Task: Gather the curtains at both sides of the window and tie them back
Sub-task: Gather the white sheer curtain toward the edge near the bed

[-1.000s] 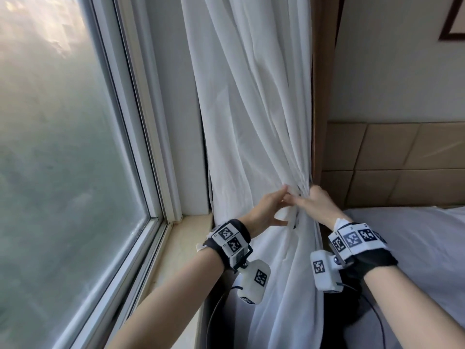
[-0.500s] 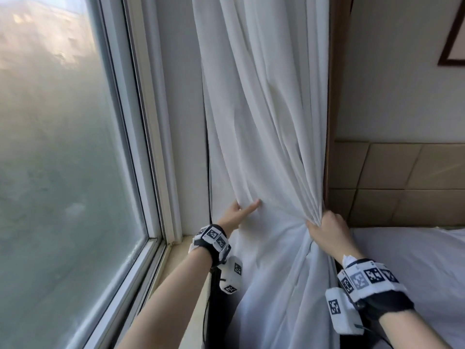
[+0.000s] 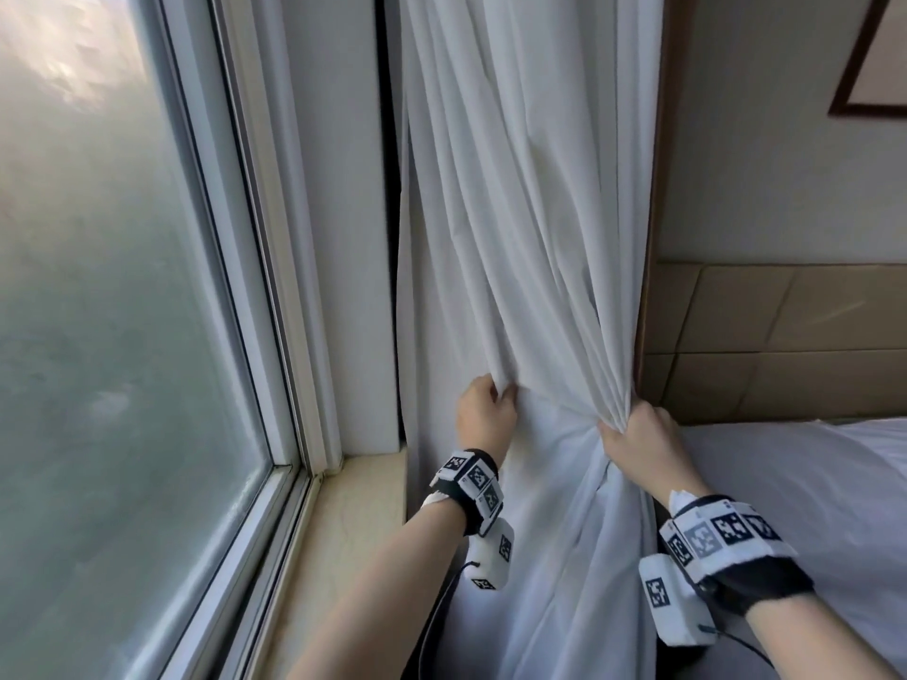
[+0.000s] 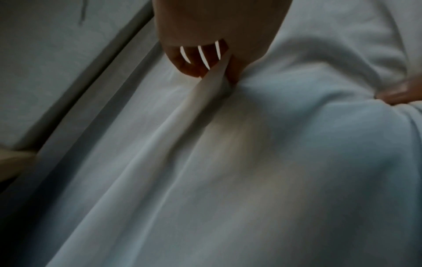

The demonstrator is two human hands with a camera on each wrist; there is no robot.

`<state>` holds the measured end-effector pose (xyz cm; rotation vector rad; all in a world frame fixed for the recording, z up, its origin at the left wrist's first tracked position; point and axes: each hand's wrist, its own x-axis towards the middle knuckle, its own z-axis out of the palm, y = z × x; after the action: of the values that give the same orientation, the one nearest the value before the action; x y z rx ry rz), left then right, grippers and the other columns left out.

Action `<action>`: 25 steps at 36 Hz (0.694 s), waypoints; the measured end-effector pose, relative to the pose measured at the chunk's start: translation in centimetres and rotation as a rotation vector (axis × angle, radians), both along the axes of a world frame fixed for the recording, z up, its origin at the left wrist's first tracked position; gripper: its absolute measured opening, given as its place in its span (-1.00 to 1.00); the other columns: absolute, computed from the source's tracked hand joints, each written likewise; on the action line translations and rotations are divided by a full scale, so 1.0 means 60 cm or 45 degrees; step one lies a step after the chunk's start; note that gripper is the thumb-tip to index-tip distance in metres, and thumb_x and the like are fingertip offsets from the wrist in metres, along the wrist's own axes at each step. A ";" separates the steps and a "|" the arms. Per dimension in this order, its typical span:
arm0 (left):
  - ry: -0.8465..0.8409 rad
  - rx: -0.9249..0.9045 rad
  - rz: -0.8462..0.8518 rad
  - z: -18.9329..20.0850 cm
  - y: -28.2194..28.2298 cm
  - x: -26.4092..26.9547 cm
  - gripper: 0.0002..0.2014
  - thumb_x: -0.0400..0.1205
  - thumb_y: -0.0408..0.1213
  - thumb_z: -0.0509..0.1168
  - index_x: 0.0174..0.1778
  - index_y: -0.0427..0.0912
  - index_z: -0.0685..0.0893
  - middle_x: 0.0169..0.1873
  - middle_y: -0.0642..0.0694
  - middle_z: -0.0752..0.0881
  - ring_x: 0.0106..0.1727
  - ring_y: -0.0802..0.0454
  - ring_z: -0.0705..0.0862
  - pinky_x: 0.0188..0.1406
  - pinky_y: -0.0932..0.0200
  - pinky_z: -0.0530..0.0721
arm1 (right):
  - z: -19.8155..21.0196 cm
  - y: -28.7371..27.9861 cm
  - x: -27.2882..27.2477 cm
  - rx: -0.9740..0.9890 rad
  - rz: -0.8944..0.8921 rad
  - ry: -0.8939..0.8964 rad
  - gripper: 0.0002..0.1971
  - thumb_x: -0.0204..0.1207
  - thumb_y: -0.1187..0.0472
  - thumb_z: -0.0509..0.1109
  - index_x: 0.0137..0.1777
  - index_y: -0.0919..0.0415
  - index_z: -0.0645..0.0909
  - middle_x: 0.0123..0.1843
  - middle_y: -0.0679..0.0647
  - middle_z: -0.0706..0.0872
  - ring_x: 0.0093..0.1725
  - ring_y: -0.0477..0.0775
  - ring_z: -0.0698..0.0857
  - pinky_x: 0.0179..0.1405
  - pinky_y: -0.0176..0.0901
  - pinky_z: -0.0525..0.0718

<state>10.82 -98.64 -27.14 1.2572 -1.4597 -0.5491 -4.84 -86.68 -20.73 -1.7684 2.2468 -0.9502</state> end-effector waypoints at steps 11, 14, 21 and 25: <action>0.354 -0.309 -0.067 0.028 0.096 0.011 -0.86 0.71 -0.29 0.15 0.01 -0.20 0.61 -0.16 -0.06 0.70 -0.11 0.05 0.67 -0.07 0.13 0.64 | 0.010 0.004 0.017 0.089 -0.018 -0.023 -0.78 0.52 0.20 0.26 0.05 0.31 0.61 0.04 0.40 0.69 0.05 0.46 0.66 -0.08 0.00 0.64; 0.208 -0.469 -0.332 0.037 0.161 -0.018 -0.73 0.72 -0.15 0.12 -0.08 -0.29 0.58 -0.25 -0.18 0.66 -0.20 -0.09 0.67 -0.16 -0.06 0.65 | 0.012 0.002 0.017 0.131 -0.027 -0.053 -0.68 0.54 0.09 0.30 0.21 0.24 0.59 0.17 0.32 0.68 0.14 0.38 0.65 -0.06 -0.06 0.57; 0.212 -0.249 -0.628 0.051 0.190 -0.079 -0.90 0.62 -0.35 0.18 -0.16 -0.31 0.48 -0.33 -0.17 0.55 -0.33 0.03 0.52 -0.35 0.18 0.50 | 0.032 0.017 0.008 0.166 0.002 -0.288 -0.72 0.52 0.07 0.29 0.11 0.22 0.65 0.11 0.29 0.69 0.13 0.32 0.66 0.04 -0.04 0.62; 0.044 -0.043 -0.560 -0.005 0.162 -0.081 -0.73 0.50 -0.24 0.15 0.08 -0.14 0.62 -0.03 -0.10 0.74 -0.01 0.02 0.70 -0.03 0.03 0.68 | 0.026 0.013 -0.010 0.183 0.048 -0.229 -0.83 0.29 0.13 0.32 -0.17 0.16 0.65 -0.11 0.22 0.73 -0.02 0.28 0.70 -0.07 -0.06 0.68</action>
<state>5.98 -88.90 -27.44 0.8944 -1.7175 -0.8283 -5.47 -85.88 -19.18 -1.5922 2.1066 -0.8784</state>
